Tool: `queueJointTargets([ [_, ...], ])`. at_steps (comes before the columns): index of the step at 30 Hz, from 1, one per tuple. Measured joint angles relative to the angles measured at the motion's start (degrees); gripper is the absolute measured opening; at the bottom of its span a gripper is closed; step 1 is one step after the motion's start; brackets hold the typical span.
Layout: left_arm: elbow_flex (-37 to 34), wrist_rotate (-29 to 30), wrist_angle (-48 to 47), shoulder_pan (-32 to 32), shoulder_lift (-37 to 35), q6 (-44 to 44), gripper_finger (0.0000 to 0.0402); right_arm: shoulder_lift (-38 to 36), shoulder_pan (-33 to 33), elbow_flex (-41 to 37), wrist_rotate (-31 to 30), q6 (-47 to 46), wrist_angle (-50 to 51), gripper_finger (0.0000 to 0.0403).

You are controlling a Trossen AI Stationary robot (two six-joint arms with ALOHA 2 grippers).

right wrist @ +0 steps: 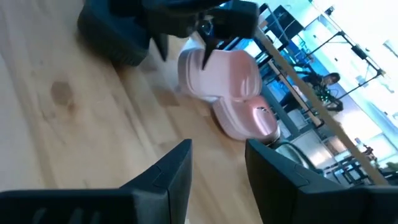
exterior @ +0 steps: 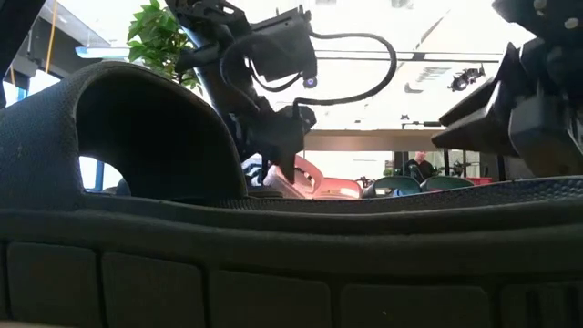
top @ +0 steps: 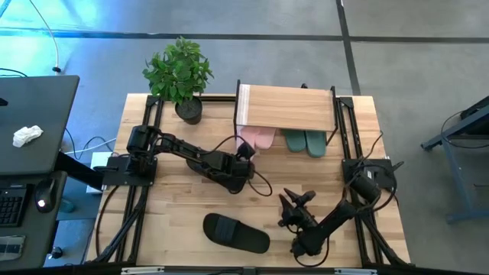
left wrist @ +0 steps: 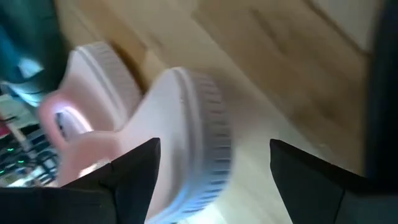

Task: Pick and place slides into the shelf
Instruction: Put the pink slide under the shelf

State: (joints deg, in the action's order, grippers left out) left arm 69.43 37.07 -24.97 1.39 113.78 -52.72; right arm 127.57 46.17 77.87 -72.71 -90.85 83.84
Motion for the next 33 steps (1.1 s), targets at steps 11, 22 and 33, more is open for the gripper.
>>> queueJointTargets([
  [11, 0.1, -3.5, -3.8, -0.3, -0.2, 8.5, 0.0285, -6.7, -3.0, 0.0, 0.5, 13.0, -0.3, 0.0137],
  [22, 0.1, -1.7, -6.8, -3.0, -0.5, 14.2, 0.0285, -18.7, -7.6, 0.0, 17.9, 51.5, -24.3, 0.0137],
  [33, 0.1, -2.1, -8.0, -3.1, -2.0, 19.5, 0.0285, -31.9, -15.1, 0.0, 41.5, 77.4, -34.2, 0.0137],
])
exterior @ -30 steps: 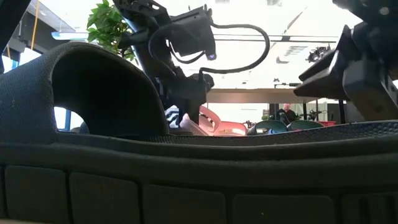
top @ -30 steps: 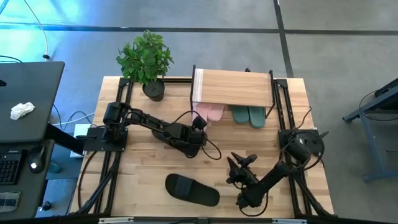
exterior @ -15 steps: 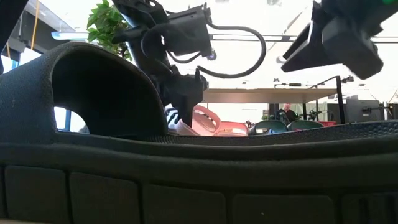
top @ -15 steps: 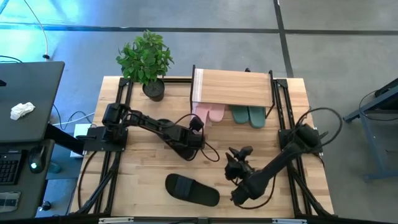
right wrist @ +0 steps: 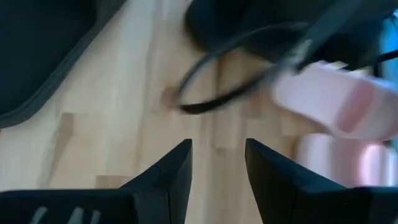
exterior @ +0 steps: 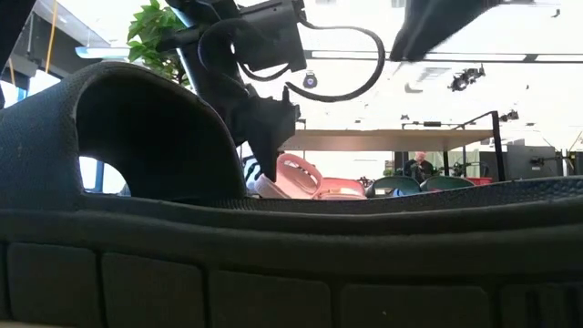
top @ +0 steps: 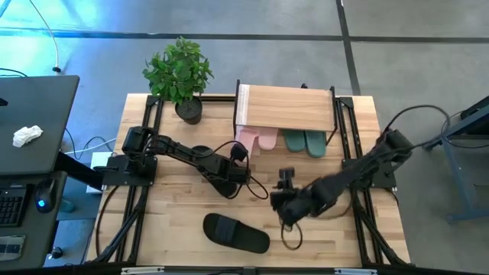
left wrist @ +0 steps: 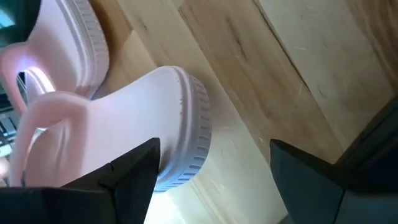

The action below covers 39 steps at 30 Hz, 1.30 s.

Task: Pick and place slides into the shelf
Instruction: Put the pink slide under the shelf, then adjust the pink slides under the shelf

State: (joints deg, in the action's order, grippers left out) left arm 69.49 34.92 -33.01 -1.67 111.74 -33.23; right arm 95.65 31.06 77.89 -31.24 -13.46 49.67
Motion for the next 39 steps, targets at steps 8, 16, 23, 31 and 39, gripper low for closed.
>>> queueJointTargets([
  [8, 0.0, 0.1, 1.6, 0.0, -1.9, 1.2, 0.0285, -11.6, -10.7, 0.0, 2.2, 5.6, 4.0, 0.0098],
  [16, 0.0, 0.5, 2.5, 0.2, -4.2, 2.3, 0.0285, -13.8, -24.0, -0.2, 8.4, 11.8, 3.4, 0.0005],
  [23, 0.0, 0.5, 1.2, 0.2, -5.3, 3.7, 0.0285, -16.6, -31.7, -17.0, 14.7, 12.5, -15.2, 0.0002],
  [31, 0.0, -3.1, 0.2, 0.2, -6.2, 6.0, 0.0285, -17.3, -29.4, -36.5, 5.0, 1.2, -40.1, 0.0],
  [39, 0.0, -10.1, 0.7, 0.2, -6.2, 8.6, 0.0285, -12.7, -32.7, -42.4, 4.4, 0.2, -58.1, 0.0],
])
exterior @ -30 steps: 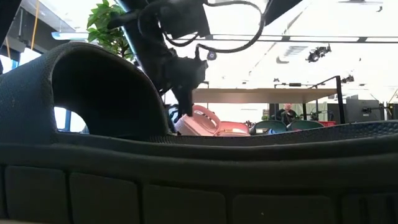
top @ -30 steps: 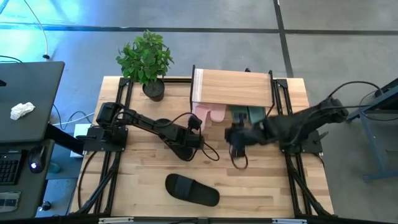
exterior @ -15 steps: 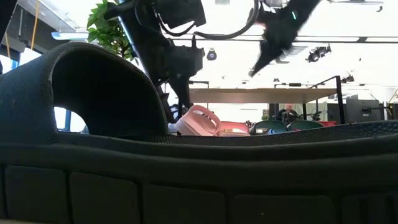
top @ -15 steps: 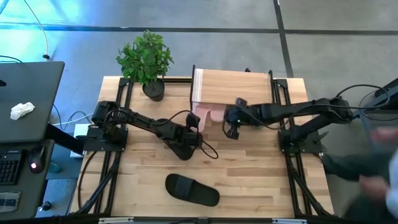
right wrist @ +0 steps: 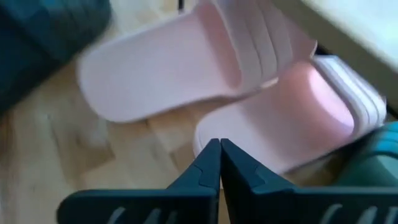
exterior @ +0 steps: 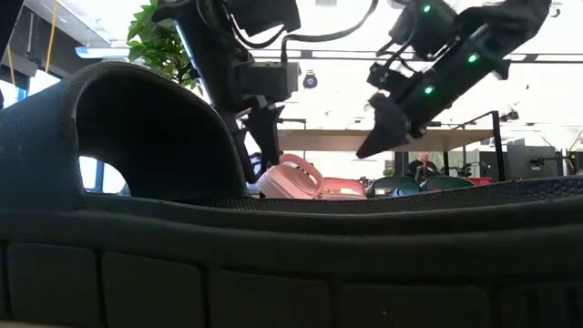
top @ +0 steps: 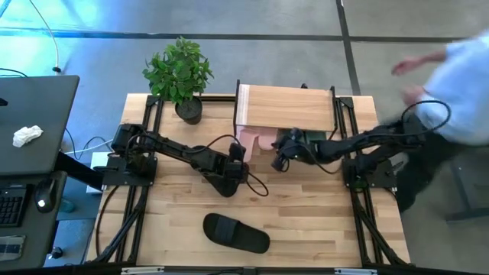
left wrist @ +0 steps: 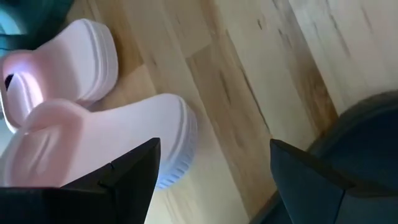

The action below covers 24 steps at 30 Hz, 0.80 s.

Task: Pick and place slides into the shelf
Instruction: Adjust the pink slides under the shelf

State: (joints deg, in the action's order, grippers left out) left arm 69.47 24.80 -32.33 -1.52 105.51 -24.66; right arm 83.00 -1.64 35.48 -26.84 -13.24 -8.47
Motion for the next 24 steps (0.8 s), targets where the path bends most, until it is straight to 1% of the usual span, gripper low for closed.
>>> queueJointTargets([
  [6, 0.0, -0.2, 1.0, 0.0, 0.0, 0.9, 0.0285, 6.3, -2.0, 2.2, 0.9, 0.8, -0.6, 0.0],
  [10, 0.0, 0.1, 1.6, 0.0, 0.0, 1.2, 0.0285, 9.9, -2.1, 2.6, -1.7, 1.1, -1.5, 0.0],
  [12, 0.0, 0.1, 1.9, 0.0, 0.0, 1.7, 0.0285, 11.1, -2.2, 2.8, -1.7, 0.3, -3.5, 0.0],
  [15, 0.0, 0.5, 2.5, 0.0, 0.0, 2.7, 0.0285, 12.6, -2.6, 2.8, -1.8, 0.1, -5.2, 0.0],
  [18, 0.0, 3.4, 4.2, 0.0, 0.9, 3.0, 0.0285, 13.3, -2.7, 2.8, -2.1, 0.2, -6.5, 0.0],
  [20, -0.1, 3.8, 4.2, 0.0, 1.3, 3.1, 0.0285, 13.7, -3.1, 2.8, -1.6, 0.2, -6.0, 0.0],
  [23, 0.1, 4.2, 6.9, 0.0, 2.6, 2.6, 0.0285, 13.9, -3.8, 2.8, -0.1, -0.3, -4.3, 0.0],
  [24, -0.1, 4.3, 6.1, 0.1, 2.7, 2.5, 0.0285, 13.9, -3.8, 2.8, -0.2, -0.4, -3.9, 0.0],
])
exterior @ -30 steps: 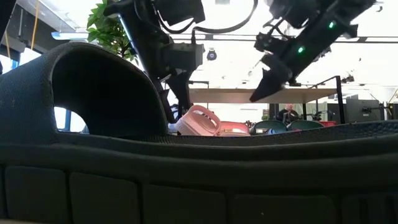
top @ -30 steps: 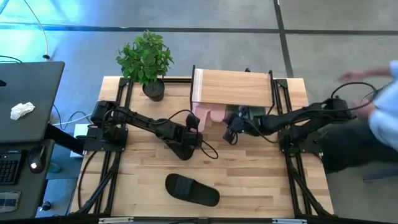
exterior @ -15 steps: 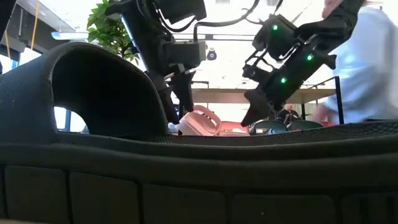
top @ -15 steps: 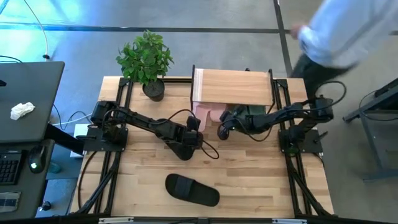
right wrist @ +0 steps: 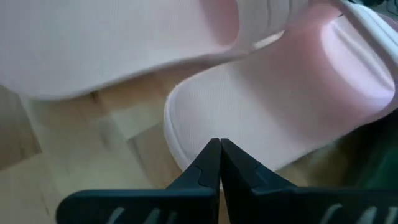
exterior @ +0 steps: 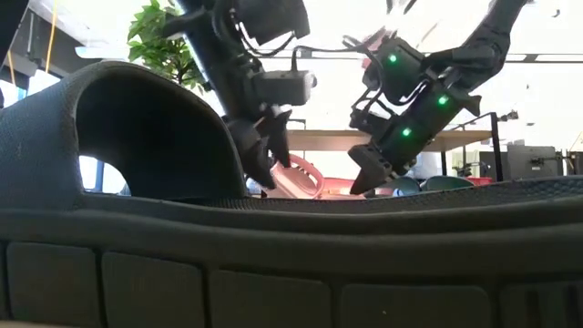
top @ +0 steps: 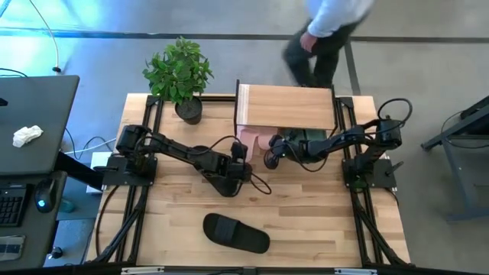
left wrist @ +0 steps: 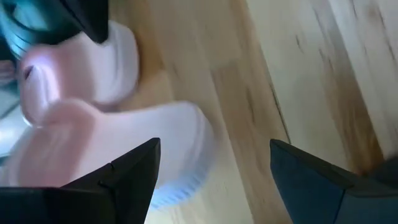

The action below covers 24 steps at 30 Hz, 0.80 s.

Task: Pick and place slides into the shelf
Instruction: Adjust the pink slides under the shelf

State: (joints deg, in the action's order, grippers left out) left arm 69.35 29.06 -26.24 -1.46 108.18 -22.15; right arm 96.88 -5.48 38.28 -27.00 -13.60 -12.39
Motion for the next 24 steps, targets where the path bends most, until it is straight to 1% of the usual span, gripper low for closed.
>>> queueJointTargets([
  [3, 0.2, 1.9, 3.1, 0.0, 1.3, -0.4, 0.0285, 0.0, 0.1, 0.0, -0.2, -0.1, 1.5, 0.0],
  [5, 0.0, 3.2, 2.1, 0.0, 1.4, -0.6, 0.0285, 0.0, 0.1, 0.0, 0.9, -0.1, 2.0, 0.0],
  [7, 0.2, 5.0, 3.6, 0.3, 1.9, -1.3, 0.0285, -0.1, 0.3, 0.0, 1.5, -0.1, 2.7, 0.0],
  [13, 0.1, 6.3, 3.7, 2.0, 3.4, -2.1, 0.0285, -0.1, 2.0, 0.0, 0.9, 0.1, 3.6, 0.0],
  [20, 0.1, 5.7, 3.8, 5.0, 5.1, -3.4, 0.0285, -0.2, 3.1, 0.0, 2.0, -1.4, 4.6, 0.0],
  [24, 0.1, 5.9, 4.0, 5.7, 5.3, -3.9, 0.0285, 0.0, 3.9, -0.2, 7.6, -1.8, 6.3, 0.0],
])
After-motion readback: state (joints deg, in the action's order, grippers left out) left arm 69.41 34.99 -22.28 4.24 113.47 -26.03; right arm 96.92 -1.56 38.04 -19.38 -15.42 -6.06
